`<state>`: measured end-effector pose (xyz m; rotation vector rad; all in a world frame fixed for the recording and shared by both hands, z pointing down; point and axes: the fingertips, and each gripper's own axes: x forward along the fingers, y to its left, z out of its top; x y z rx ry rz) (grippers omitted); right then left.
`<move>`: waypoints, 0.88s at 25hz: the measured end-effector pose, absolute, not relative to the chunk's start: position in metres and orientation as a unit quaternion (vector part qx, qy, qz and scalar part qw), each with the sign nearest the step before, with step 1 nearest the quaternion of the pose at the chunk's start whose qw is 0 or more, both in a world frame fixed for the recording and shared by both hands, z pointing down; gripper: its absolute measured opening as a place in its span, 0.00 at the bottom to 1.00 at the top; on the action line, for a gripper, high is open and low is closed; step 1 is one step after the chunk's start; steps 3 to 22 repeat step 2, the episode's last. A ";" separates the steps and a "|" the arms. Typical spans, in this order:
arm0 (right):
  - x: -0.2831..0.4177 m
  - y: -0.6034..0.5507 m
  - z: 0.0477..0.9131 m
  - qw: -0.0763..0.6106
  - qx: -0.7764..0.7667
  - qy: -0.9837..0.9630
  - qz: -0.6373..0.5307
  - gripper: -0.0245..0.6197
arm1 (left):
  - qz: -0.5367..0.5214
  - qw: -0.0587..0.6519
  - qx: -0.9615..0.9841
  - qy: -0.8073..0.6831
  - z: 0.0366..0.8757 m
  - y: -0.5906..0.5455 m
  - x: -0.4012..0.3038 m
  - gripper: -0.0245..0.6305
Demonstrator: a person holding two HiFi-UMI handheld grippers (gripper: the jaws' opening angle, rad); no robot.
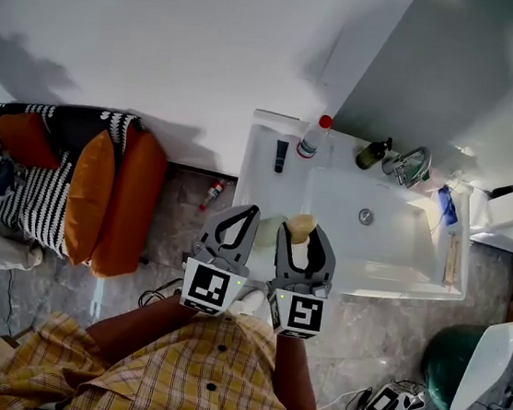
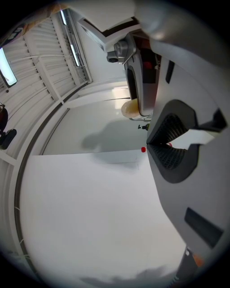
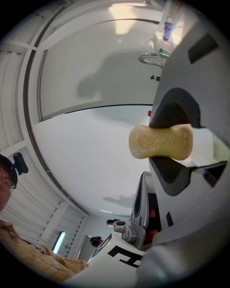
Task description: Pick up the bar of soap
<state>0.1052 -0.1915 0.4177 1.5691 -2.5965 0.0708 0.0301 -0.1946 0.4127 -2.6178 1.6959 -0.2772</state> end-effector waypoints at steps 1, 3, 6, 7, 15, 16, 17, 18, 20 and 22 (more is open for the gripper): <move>0.105 -0.191 0.419 0.055 0.516 -0.854 0.024 0.36 | -0.088 0.005 -0.836 0.542 0.413 -0.195 0.030 0.05; 0.106 -0.192 0.420 0.056 0.516 -0.854 0.025 0.36 | -0.088 0.006 -0.836 0.542 0.413 -0.195 0.030 0.05; 0.106 -0.192 0.420 0.056 0.516 -0.854 0.025 0.36 | -0.088 0.006 -0.836 0.542 0.413 -0.195 0.030 0.05; 0.106 -0.192 0.420 0.056 0.516 -0.854 0.025 0.36 | -0.088 0.006 -0.836 0.542 0.413 -0.195 0.030 0.05; 0.106 -0.192 0.420 0.056 0.516 -0.854 0.025 0.36 | -0.088 0.006 -0.836 0.542 0.413 -0.195 0.030 0.05; 0.106 -0.192 0.420 0.056 0.516 -0.854 0.025 0.36 | -0.088 0.006 -0.836 0.542 0.413 -0.195 0.030 0.05; 0.106 -0.192 0.420 0.056 0.516 -0.854 0.025 0.36 | -0.088 0.006 -0.836 0.542 0.413 -0.195 0.030 0.05; 0.106 -0.192 0.420 0.056 0.516 -0.854 0.025 0.36 | -0.088 0.006 -0.836 0.542 0.413 -0.195 0.030 0.05; 0.106 -0.192 0.420 0.056 0.516 -0.854 0.025 0.36 | -0.088 0.006 -0.836 0.542 0.413 -0.195 0.030 0.05; 0.106 -0.192 0.420 0.056 0.516 -0.854 0.025 0.36 | -0.088 0.006 -0.836 0.542 0.413 -0.195 0.030 0.05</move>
